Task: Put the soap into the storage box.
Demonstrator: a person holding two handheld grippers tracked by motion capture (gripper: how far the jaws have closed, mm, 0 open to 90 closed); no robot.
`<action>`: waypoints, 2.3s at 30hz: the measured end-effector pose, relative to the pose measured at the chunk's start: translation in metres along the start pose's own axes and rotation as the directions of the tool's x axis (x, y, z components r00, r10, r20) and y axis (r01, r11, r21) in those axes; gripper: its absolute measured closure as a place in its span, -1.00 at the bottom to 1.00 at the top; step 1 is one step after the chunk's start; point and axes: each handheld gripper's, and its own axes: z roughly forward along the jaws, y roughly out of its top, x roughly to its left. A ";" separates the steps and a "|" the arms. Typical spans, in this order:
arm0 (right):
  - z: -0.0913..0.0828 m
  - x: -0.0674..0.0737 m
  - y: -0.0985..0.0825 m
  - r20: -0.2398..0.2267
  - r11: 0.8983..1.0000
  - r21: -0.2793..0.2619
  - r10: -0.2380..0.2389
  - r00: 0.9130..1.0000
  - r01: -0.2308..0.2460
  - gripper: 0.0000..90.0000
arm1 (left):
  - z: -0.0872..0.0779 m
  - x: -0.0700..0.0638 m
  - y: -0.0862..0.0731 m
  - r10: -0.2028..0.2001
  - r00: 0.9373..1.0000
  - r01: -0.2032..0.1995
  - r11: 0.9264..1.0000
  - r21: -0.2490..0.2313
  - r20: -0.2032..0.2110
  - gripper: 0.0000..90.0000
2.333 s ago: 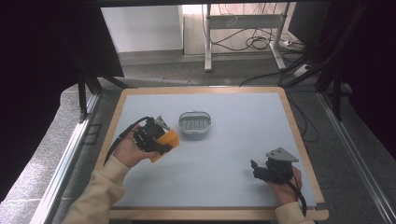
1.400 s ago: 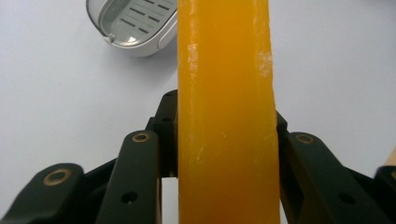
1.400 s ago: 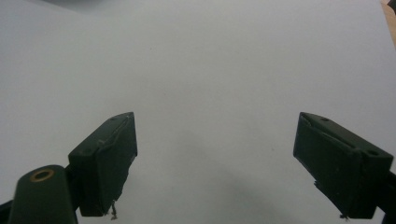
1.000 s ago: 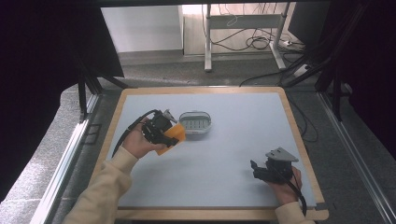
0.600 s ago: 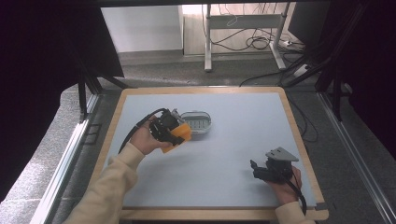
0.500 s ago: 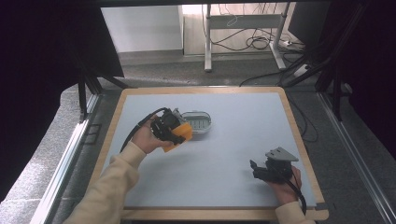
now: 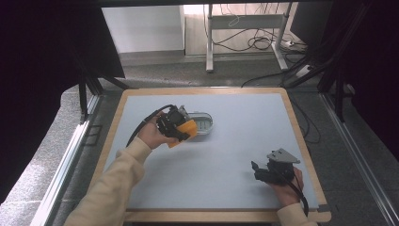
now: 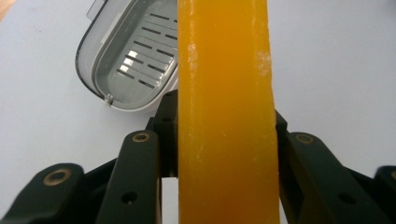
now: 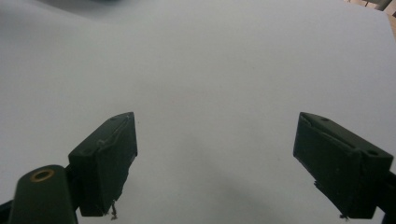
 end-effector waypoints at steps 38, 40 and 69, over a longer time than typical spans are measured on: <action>0.004 0.002 -0.001 -0.015 1.000 0.022 -0.007 1.000 0.008 -0.69 | 0.017 0.029 0.037 0.076 0.996 -0.077 0.997 0.012 0.053 0.38; 0.004 0.001 -0.001 -0.017 1.000 0.025 -0.009 1.000 0.009 -0.69 | 0.016 0.032 0.039 0.078 0.996 -0.078 0.997 -0.003 0.047 0.38; 0.005 0.001 0.000 -0.016 1.000 0.018 -0.013 1.000 0.014 -0.69 | 0.039 0.051 0.066 0.113 0.988 -0.112 0.994 -0.010 0.103 0.38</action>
